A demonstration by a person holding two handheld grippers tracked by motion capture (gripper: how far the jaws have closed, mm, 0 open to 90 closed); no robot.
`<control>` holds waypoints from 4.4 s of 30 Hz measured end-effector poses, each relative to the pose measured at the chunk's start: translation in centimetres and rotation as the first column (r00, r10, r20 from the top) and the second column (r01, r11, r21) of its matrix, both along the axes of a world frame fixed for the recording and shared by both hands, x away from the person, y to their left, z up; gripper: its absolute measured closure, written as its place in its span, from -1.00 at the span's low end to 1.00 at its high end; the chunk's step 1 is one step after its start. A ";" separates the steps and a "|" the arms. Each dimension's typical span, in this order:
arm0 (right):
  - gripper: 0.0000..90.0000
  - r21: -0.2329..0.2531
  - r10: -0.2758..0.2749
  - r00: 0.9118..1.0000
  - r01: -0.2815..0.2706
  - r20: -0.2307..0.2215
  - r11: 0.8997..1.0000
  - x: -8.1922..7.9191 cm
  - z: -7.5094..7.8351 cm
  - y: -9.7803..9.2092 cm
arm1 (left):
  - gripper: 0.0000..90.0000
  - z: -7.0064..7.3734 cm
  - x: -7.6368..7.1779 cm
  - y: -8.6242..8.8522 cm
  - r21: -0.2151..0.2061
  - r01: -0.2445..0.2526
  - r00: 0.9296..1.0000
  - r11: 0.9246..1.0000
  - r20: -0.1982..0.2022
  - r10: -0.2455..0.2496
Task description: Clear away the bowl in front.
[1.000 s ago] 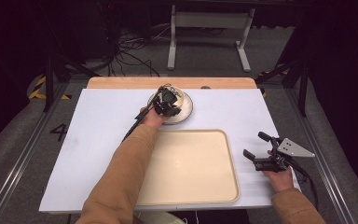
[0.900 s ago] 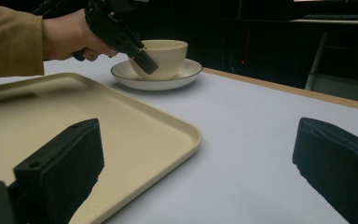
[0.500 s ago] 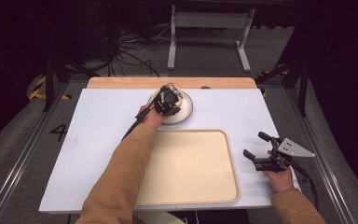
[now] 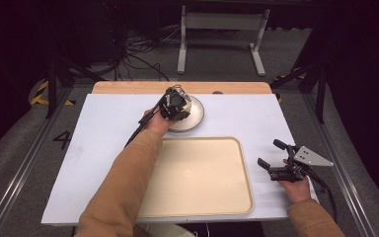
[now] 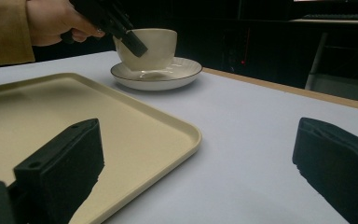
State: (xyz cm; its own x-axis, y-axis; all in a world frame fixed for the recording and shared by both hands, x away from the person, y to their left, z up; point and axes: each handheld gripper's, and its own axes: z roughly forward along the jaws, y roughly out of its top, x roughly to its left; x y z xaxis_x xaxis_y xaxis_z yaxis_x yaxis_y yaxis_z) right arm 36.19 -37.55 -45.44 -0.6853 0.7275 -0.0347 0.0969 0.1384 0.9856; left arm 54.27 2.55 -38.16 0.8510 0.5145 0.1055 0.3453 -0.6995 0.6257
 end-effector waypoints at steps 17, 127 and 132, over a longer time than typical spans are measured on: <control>-0.96 0.001 -0.001 1.000 0.001 -0.003 1.000 0.0 0.0 0.0 | 0.83 2.3 -2.1 1.2 -0.004 0.051 0.999 0.999 -0.008 -0.051; -0.96 0.001 -0.002 1.000 0.002 -0.008 1.000 0.1 0.0 0.0 | 0.84 -1.2 -17.6 -0.8 0.066 0.464 0.871 0.884 -0.216 -0.441; -0.96 0.001 -0.002 1.000 0.002 -0.009 1.000 0.1 0.0 0.0 | 0.79 -1.3 -17.5 -0.7 0.045 0.466 0.863 0.884 -0.243 -0.443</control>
State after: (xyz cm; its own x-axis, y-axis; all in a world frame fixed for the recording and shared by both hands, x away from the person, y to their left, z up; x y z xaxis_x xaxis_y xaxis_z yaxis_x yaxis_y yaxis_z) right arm 36.26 -37.54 -45.43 -0.6838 0.7292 -0.0279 0.1062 0.1373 0.9848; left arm 36.80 1.81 -39.50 0.9948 0.0615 -0.0809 0.0935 -0.8663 0.4907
